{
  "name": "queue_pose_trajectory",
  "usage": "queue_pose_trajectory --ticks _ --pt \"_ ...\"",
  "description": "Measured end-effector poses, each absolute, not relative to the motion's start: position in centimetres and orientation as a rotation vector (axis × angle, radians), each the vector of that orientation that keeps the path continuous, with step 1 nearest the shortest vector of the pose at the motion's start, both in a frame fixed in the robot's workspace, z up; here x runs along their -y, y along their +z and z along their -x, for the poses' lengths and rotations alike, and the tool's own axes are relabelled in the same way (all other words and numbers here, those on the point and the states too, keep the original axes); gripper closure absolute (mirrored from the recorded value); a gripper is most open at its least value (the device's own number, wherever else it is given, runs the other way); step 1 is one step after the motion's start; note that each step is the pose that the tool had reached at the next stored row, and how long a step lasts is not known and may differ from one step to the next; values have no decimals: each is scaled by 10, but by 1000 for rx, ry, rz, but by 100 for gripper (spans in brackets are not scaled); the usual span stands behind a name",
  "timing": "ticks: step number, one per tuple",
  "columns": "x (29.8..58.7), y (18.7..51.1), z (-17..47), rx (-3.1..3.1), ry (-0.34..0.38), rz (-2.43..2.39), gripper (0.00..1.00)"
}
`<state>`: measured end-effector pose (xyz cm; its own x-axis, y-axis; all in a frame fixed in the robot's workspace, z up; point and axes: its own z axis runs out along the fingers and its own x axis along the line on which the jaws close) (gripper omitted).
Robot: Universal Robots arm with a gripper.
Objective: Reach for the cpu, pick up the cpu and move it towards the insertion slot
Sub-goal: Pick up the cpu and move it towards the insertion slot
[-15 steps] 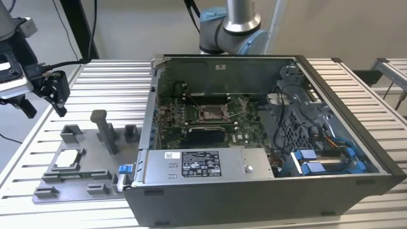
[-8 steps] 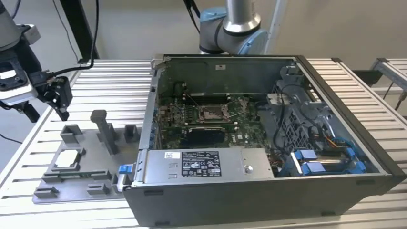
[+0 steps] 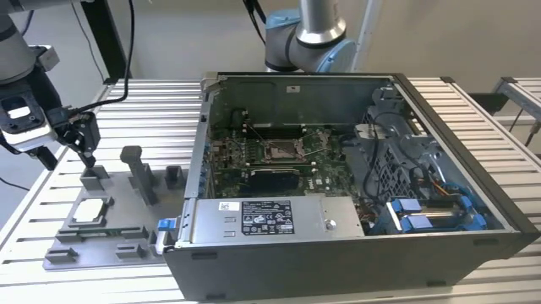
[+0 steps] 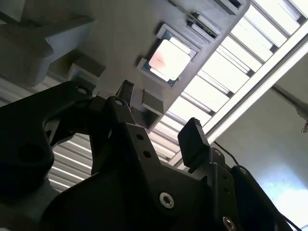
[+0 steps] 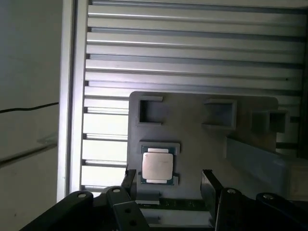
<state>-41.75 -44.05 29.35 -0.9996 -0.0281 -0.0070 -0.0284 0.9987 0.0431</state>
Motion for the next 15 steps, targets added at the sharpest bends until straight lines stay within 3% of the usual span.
queue_pose_trajectory --ticks 15 --pt "452 266 421 -3135 68 44 0"
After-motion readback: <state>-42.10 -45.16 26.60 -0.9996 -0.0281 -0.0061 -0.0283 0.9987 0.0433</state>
